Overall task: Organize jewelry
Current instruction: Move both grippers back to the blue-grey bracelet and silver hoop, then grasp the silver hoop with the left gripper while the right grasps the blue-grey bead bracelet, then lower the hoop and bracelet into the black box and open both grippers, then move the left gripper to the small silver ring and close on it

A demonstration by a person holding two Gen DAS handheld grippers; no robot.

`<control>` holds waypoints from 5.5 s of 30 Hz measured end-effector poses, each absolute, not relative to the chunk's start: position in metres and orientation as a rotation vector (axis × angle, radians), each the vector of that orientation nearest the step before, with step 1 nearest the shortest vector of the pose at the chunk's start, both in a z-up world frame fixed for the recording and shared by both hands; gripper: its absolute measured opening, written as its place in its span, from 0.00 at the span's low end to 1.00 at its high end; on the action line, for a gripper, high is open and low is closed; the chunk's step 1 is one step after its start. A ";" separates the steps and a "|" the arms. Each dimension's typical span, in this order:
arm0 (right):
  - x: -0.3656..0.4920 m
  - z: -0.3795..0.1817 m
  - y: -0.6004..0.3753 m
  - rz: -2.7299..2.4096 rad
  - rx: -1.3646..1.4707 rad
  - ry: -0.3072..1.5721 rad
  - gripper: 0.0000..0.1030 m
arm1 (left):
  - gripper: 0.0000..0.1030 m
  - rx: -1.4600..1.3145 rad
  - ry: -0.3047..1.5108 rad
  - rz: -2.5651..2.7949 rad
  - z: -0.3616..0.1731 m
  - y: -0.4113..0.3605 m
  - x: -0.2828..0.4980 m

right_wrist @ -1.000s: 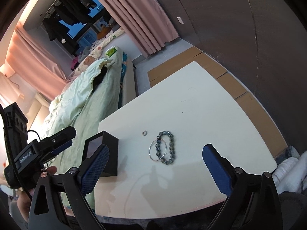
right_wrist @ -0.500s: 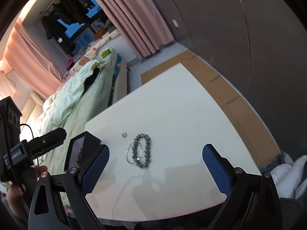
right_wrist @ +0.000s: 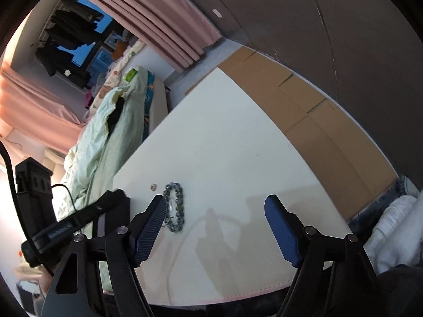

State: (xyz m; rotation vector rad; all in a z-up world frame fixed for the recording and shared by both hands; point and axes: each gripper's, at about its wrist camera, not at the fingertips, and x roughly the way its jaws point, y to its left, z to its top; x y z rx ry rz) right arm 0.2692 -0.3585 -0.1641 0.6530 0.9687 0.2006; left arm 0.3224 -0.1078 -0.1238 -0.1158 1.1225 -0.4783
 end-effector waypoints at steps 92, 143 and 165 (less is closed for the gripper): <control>0.298 -0.167 -0.233 0.174 0.075 1.008 0.11 | 0.53 -0.291 1.033 -0.261 -0.094 0.044 0.312; 0.286 -0.074 -0.169 0.470 0.427 0.888 0.87 | 1.00 -0.397 0.886 -0.287 -0.054 0.086 0.284; 0.269 -0.076 -0.302 0.273 0.487 0.854 1.00 | 1.00 -0.184 0.898 -0.432 -0.055 -0.046 0.309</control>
